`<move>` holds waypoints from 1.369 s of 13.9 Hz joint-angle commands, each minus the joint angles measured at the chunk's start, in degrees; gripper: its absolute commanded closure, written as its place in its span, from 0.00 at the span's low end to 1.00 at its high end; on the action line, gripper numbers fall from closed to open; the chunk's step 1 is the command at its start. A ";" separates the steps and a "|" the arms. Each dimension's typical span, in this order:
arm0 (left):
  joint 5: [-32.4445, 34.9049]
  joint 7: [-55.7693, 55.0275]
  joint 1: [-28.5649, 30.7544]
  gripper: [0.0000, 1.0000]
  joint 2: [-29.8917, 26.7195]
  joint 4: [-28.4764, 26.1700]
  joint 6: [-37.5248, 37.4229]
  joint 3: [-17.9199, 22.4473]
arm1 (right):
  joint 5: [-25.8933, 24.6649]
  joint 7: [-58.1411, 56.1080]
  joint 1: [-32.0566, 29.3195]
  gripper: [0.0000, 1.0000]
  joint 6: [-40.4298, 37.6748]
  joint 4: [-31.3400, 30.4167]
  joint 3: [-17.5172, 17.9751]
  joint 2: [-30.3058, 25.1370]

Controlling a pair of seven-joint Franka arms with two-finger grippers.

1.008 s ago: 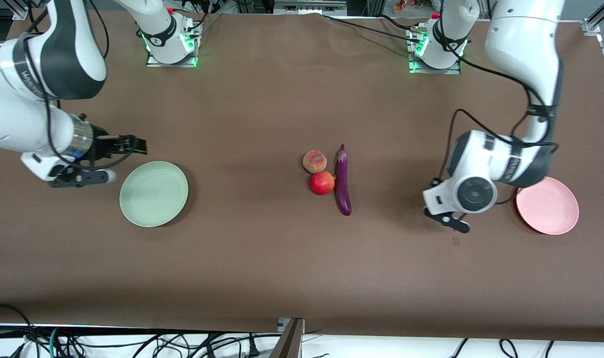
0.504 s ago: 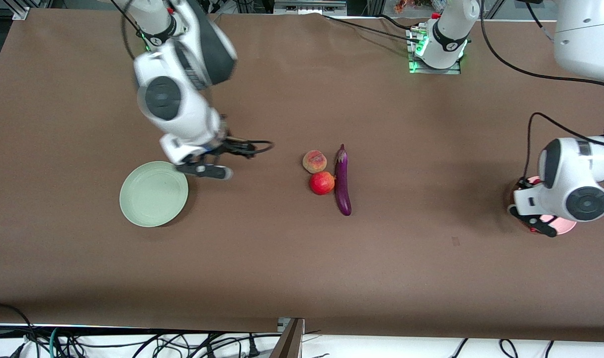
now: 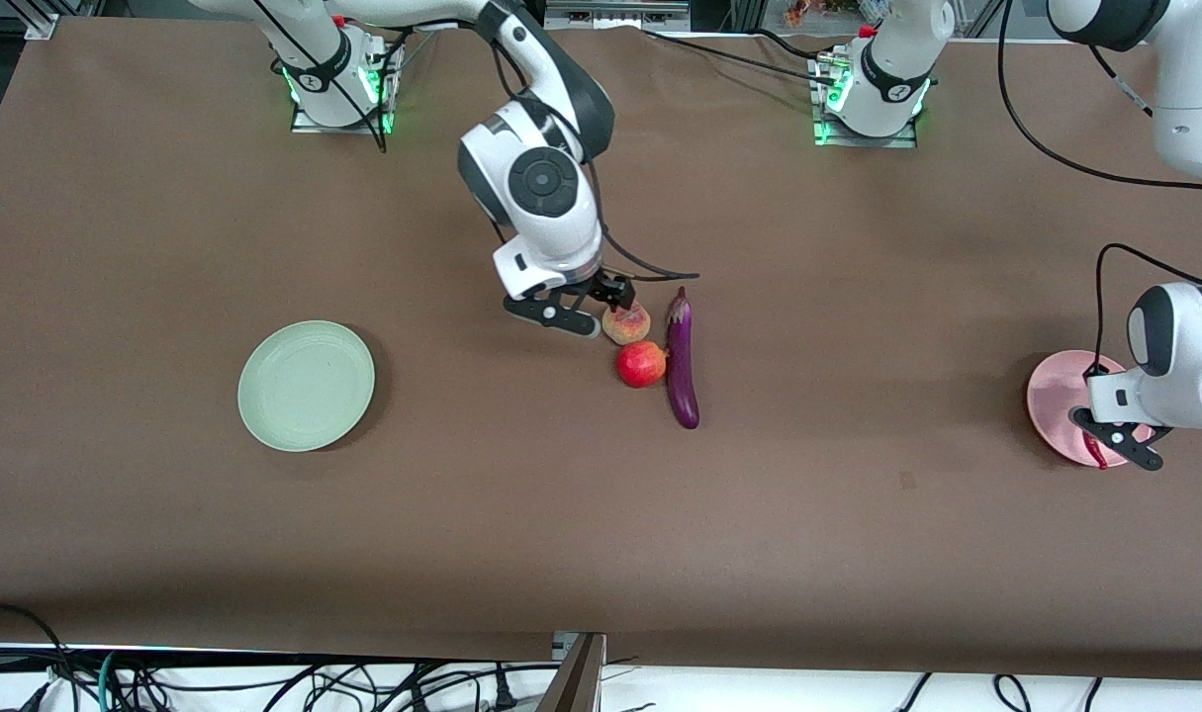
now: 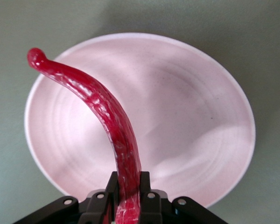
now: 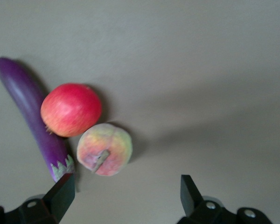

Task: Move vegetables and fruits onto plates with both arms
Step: 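Release the chili on the pink plate while the right gripper grasps the peach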

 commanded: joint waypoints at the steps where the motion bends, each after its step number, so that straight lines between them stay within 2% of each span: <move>1: 0.79 1.22 0.10 0.01 -0.75 0.13 -0.23 -0.86 | -1.58 -4.39 2.86 0.00 1.63 2.02 -0.70 3.33; 4: 0.62 1.49 0.28 0.00 -0.92 0.22 -0.23 -0.86 | -1.85 -7.84 3.83 0.00 3.73 2.02 -0.70 5.09; 7: 0.53 1.67 0.19 0.00 -1.54 0.39 -0.58 -1.30 | -4.22 -10.39 4.53 0.00 5.23 1.75 -0.70 6.06; 9: -0.52 1.58 0.19 0.00 -4.51 0.48 -4.69 -3.31 | -4.49 -10.48 4.71 0.00 8.20 1.23 -0.70 6.67; 13: -11.22 -0.69 -0.43 0.00 -10.67 1.10 -14.10 -7.53 | -4.58 -10.22 6.03 0.00 10.15 0.96 -0.79 8.61; 17: -15.71 -6.14 -0.17 0.00 -13.75 1.36 -21.92 -12.54 | -4.66 -10.22 6.21 0.00 14.87 -2.63 -0.79 9.05; 19: -25.44 -6.33 0.45 0.00 -14.11 1.36 -23.34 -12.55 | -4.58 -9.96 6.38 0.00 17.71 -4.66 -0.79 9.05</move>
